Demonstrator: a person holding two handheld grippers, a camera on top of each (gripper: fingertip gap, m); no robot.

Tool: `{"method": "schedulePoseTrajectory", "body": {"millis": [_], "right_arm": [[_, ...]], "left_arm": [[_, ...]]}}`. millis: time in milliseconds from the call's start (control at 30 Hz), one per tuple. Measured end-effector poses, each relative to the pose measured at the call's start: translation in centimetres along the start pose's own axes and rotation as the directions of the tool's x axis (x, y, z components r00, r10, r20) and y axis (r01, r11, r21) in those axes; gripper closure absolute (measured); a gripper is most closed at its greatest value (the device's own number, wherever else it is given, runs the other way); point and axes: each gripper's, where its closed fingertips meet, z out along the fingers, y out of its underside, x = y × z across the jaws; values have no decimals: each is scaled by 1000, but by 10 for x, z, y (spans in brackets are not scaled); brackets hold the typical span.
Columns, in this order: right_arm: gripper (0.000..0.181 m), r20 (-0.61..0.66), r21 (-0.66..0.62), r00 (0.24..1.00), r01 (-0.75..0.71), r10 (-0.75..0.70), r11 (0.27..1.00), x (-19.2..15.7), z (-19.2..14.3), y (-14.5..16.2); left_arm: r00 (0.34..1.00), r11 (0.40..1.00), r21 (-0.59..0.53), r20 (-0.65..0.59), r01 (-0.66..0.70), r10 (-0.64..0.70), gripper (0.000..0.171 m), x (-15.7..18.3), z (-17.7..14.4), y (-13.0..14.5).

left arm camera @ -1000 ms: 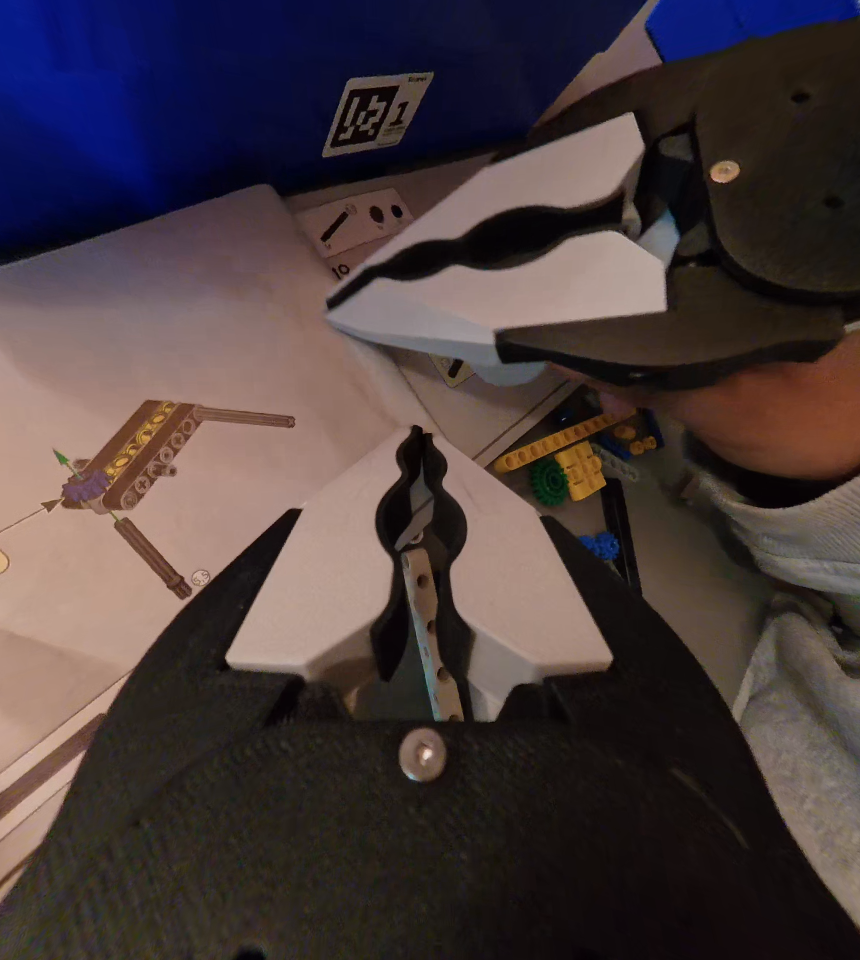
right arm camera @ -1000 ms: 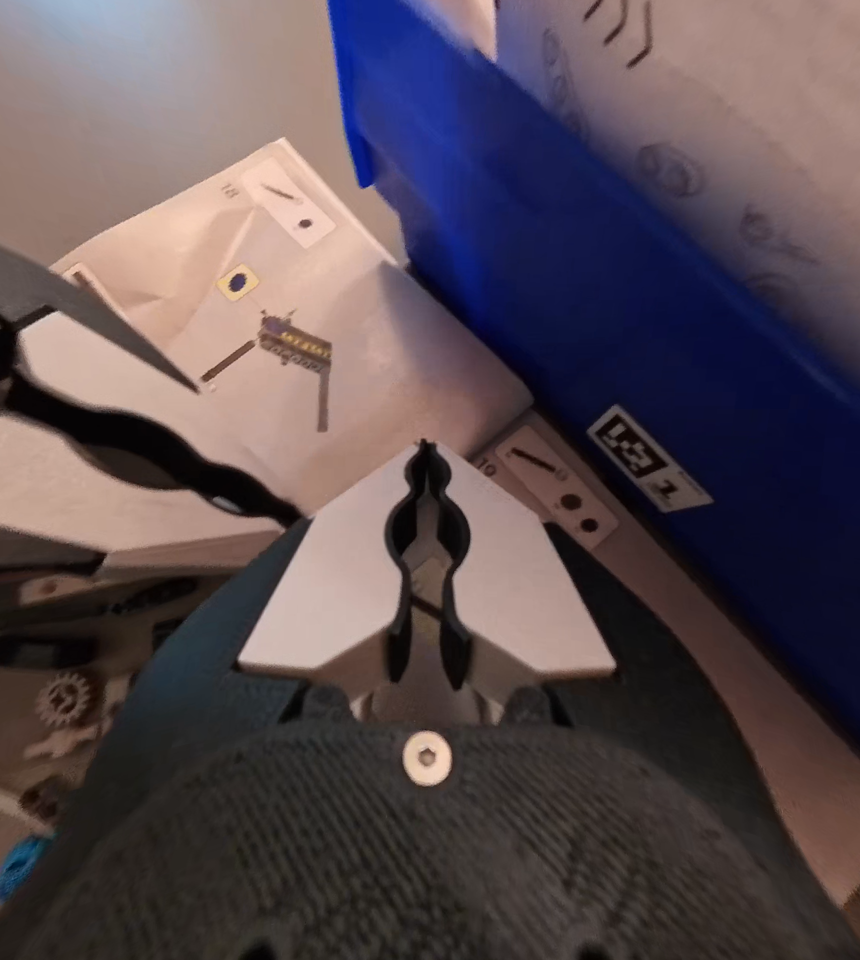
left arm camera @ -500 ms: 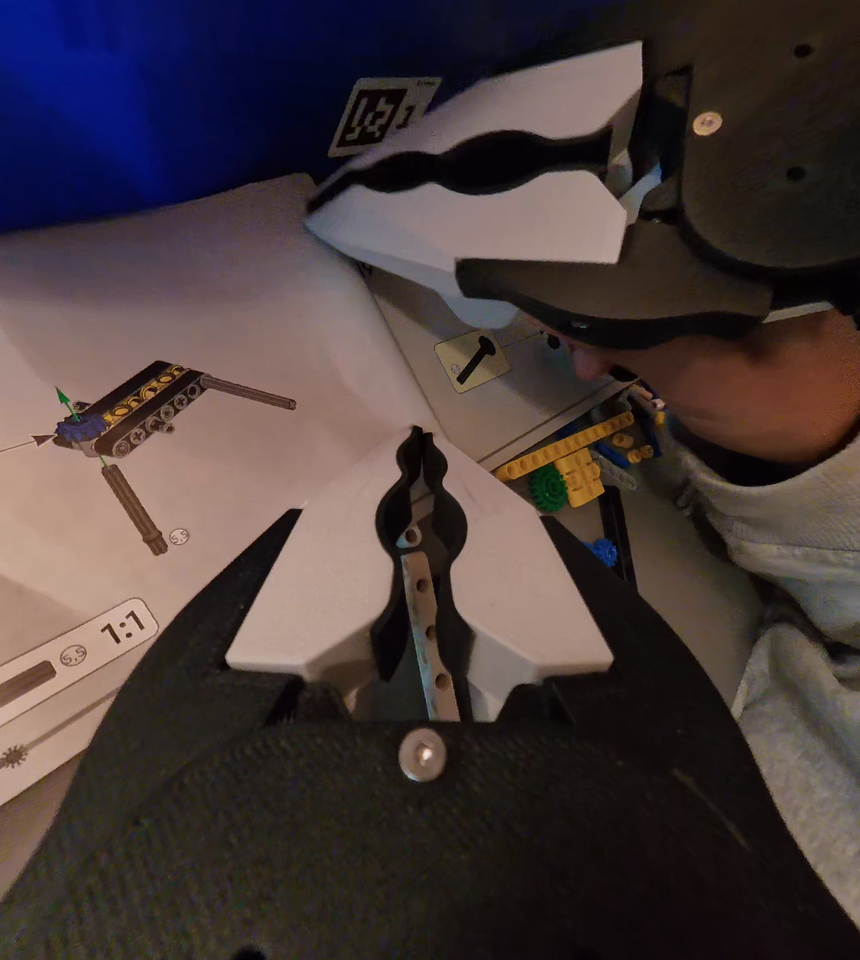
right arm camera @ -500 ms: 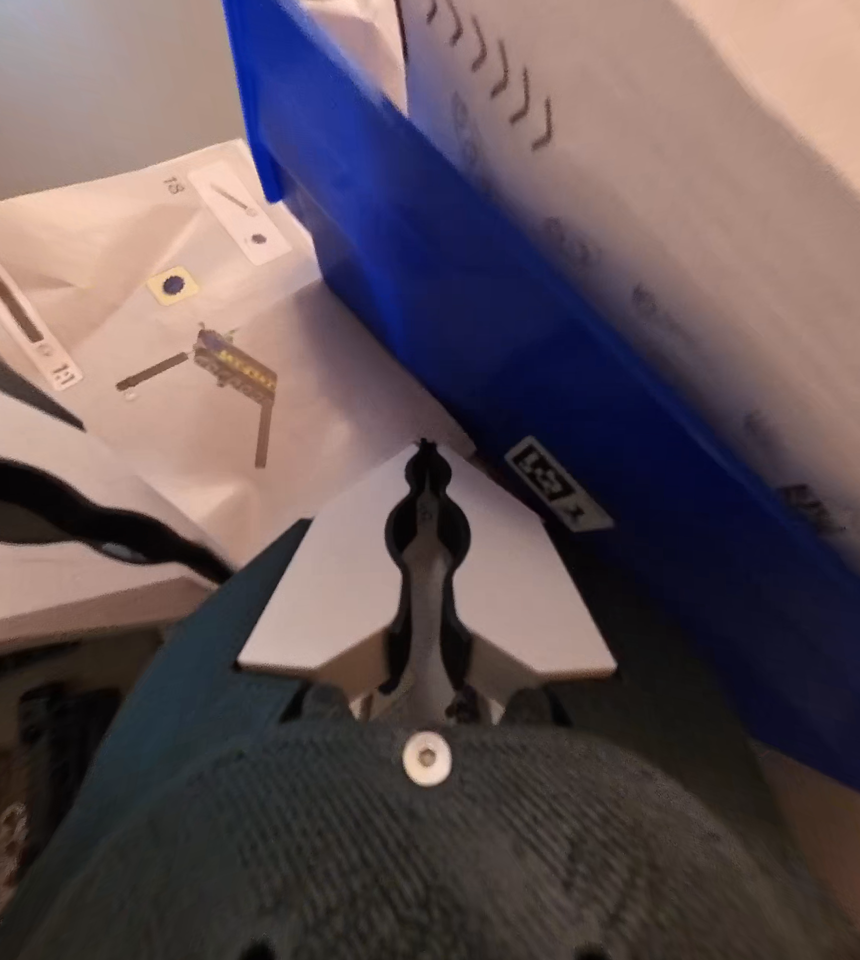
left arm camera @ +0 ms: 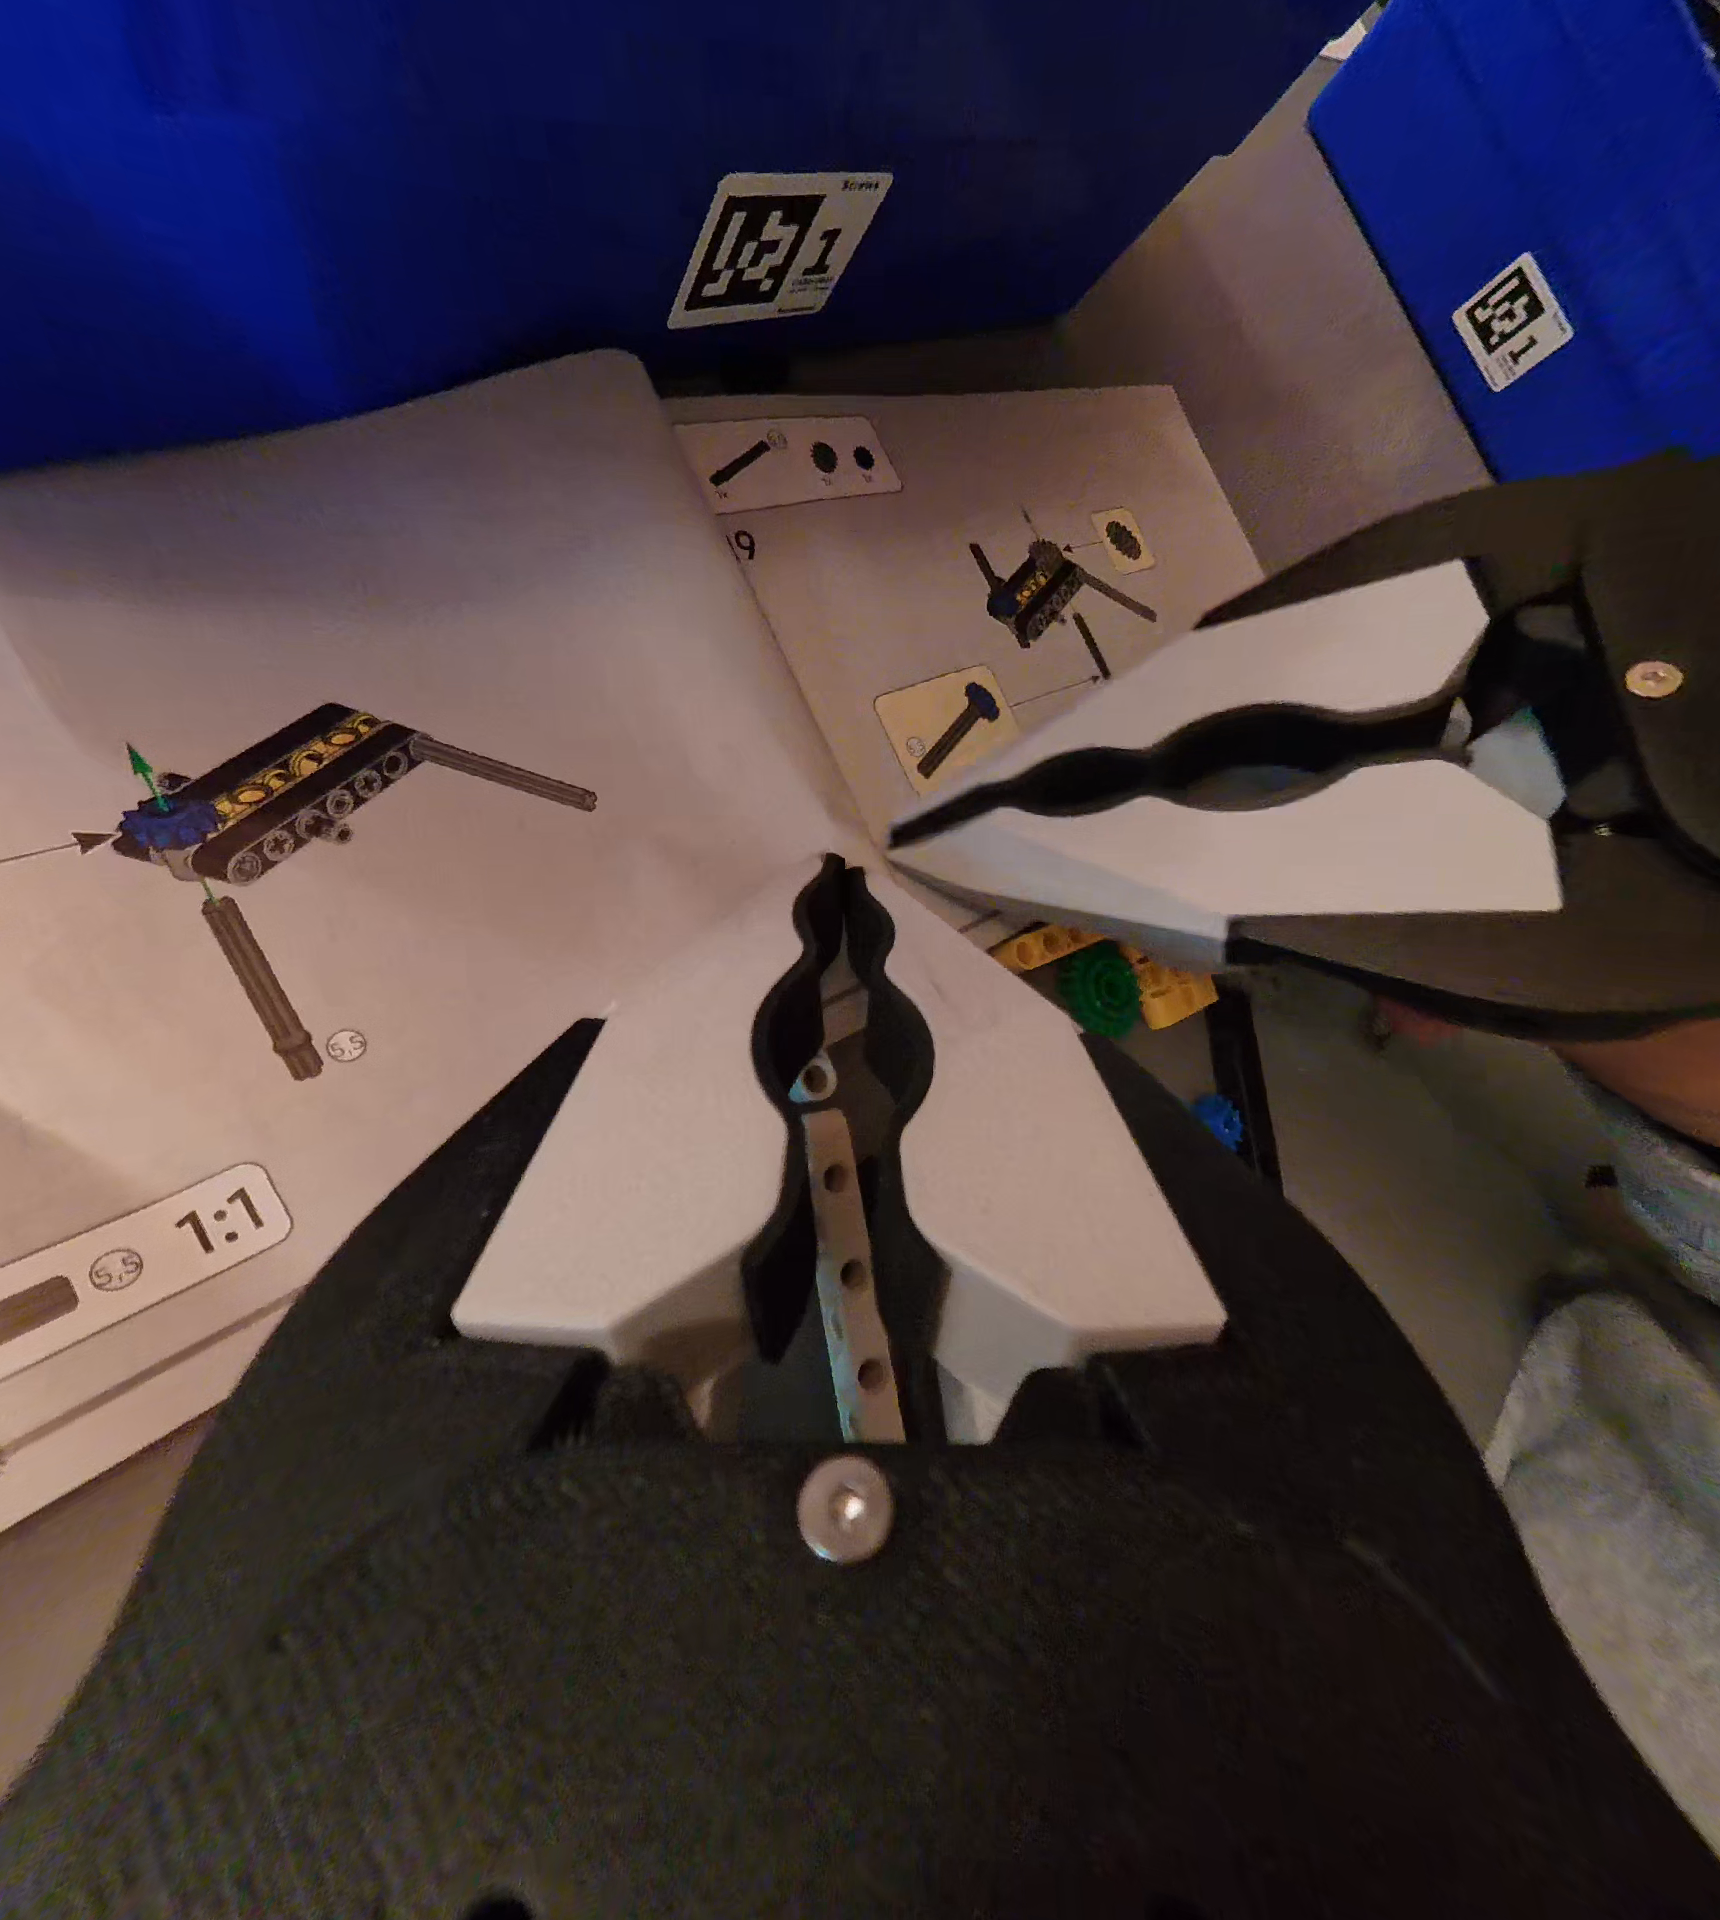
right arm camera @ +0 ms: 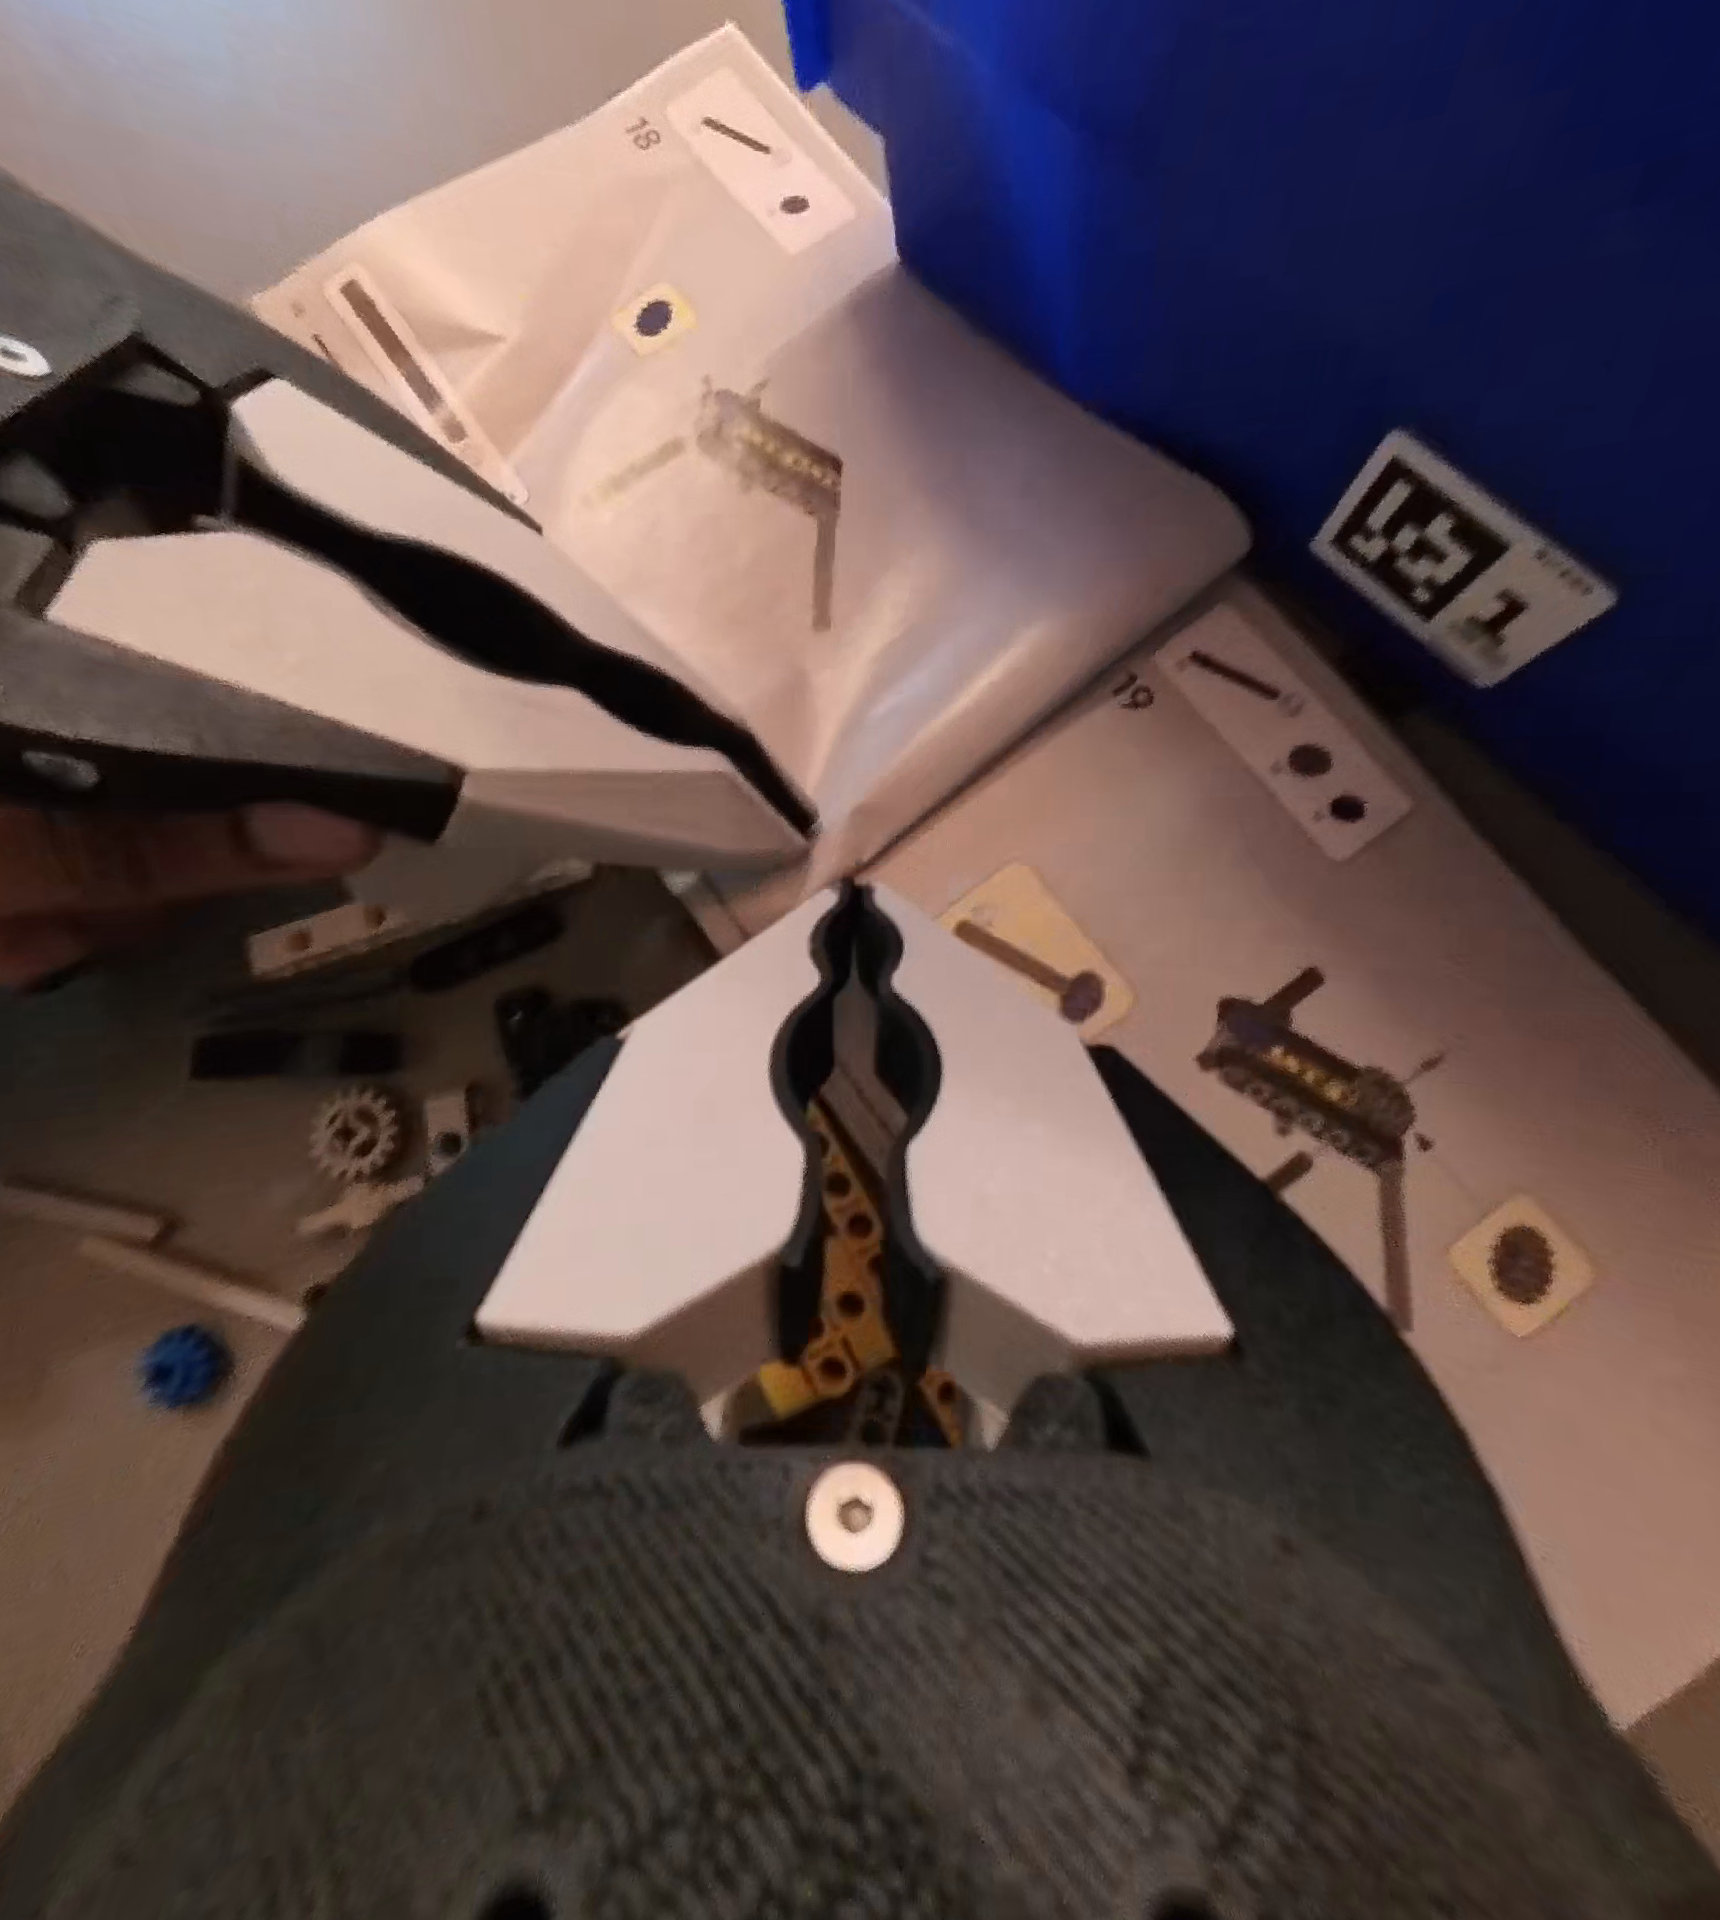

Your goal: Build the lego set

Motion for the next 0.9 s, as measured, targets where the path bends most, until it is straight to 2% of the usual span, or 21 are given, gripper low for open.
{"method": "schedulePoseTrajectory", "body": {"millis": [167,333,567,667,767,900], "right_arm": [[181,-123,-4,992,-6,5,1000,20,-15,14],[181,-161,-18,986,41,-44,999,28,-17,16],[181,-118,-14,993,13,-14,1000,31,-15,14],[181,-135,11,990,33,-31,999,31,-17,12],[181,-215,99,973,101,-78,990,41,-43,-5],[175,-337,184,941,112,-44,977,72,-112,-12]], "left_arm": [[1000,999,35,28,-14,13,170,0,-3,-2],[1000,1000,11,-2,-15,15,170,8,-3,3],[1000,999,41,-5,1,-1,171,6,-8,1],[998,991,128,-46,40,-34,171,8,-21,-13],[994,966,254,-104,43,-17,169,11,-39,-30],[992,935,355,-118,3,41,169,18,-57,-41]]}}
